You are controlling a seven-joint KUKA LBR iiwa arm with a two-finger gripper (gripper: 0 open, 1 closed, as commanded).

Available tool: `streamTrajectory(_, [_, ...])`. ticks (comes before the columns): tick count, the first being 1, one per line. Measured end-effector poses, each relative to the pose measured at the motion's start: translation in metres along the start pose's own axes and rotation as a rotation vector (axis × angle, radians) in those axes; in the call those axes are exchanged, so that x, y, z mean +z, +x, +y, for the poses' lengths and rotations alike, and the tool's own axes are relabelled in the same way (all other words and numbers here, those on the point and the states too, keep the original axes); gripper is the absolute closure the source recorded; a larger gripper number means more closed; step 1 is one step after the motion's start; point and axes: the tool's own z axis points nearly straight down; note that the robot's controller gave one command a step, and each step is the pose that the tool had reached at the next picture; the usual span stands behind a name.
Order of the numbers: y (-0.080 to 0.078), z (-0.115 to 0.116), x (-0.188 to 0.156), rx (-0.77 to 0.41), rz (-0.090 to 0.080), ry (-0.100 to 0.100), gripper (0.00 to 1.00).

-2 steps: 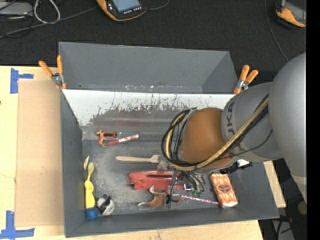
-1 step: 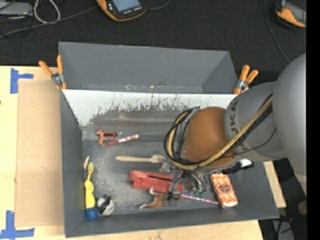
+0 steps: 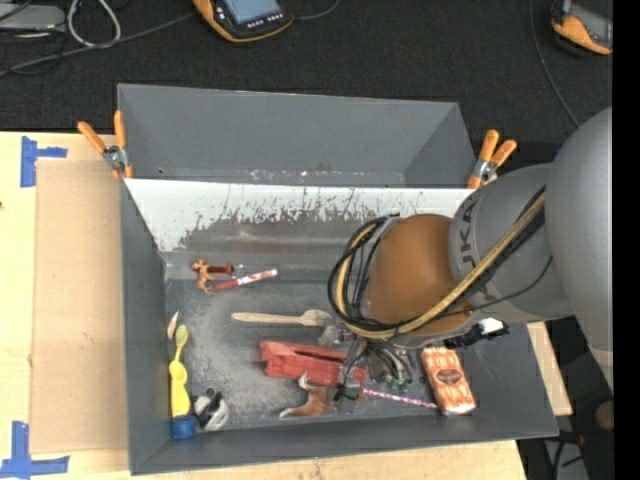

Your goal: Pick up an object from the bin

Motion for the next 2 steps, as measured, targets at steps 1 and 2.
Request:
streamTrajectory(1, [0.002,0.000,-0.014,0.000,0.006,0.000,1.00])
streamTrajectory(2, [0.002,0.000,-0.051,-0.001,0.003,0.000,1.00])
